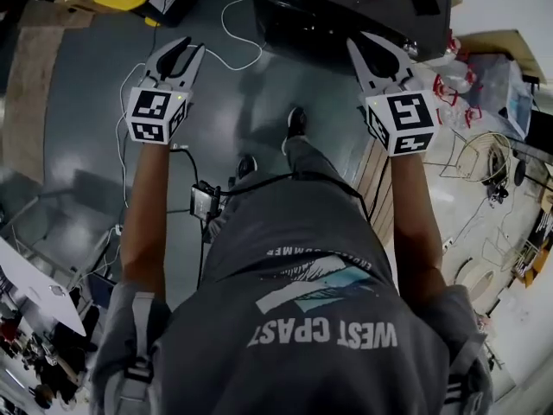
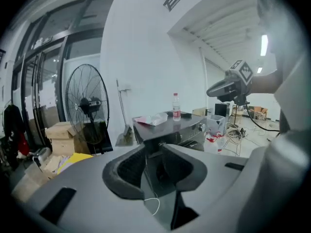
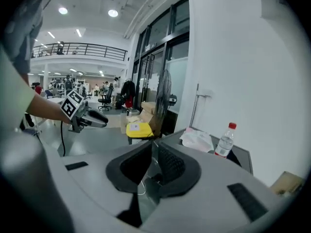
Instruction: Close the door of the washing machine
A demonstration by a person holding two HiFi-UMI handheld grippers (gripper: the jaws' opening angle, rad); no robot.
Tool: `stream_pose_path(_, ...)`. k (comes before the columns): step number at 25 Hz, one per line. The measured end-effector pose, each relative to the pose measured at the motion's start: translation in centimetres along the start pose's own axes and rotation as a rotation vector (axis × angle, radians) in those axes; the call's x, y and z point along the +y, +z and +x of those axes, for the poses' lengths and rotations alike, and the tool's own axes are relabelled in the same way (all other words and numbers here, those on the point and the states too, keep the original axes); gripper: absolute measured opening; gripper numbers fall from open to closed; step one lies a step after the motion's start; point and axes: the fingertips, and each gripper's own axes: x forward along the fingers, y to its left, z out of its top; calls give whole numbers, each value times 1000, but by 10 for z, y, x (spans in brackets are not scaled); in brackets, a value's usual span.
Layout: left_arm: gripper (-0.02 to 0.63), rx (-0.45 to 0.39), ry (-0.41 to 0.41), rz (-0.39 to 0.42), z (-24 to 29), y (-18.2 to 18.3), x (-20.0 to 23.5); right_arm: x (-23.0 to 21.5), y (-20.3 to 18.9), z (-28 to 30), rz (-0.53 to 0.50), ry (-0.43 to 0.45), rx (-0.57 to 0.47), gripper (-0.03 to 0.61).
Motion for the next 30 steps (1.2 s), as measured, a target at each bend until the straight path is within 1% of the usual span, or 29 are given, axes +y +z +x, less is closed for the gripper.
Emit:
stream_pose_path(4,115,-75,13,36,-53,38,-1,-1,31,-41,30,-35,-72,61)
stream_pose_path(7,107,-161,14,56,-86,69,-2,4,53,-68,50,-69,-131,58)
stream_pose_path(13,84,-301,31,34,-149,117,-8,23,85,-118,113,-74,-240,46)
stream_pose_path(15,77,-346,28,31,-164,129,-8,26,96,-135,138,-91,-279,37)
stream_pose_path(17,60,-380,19,14,-177,137,-10,28,104,-151,179,-111,-309,28)
stream_pose_path(20,55,-408,4,-8,-192,141,-16,32,111,-170,231,-115,-338,28)
stream_pose_path(24,54,-423,-6,-10,-203,140,-18,42,114,-181,231,-116,-344,28)
stream_pose_path(30,54,-423,-19,-14,-206,137,-19,54,115,-185,230,-114,-342,28)
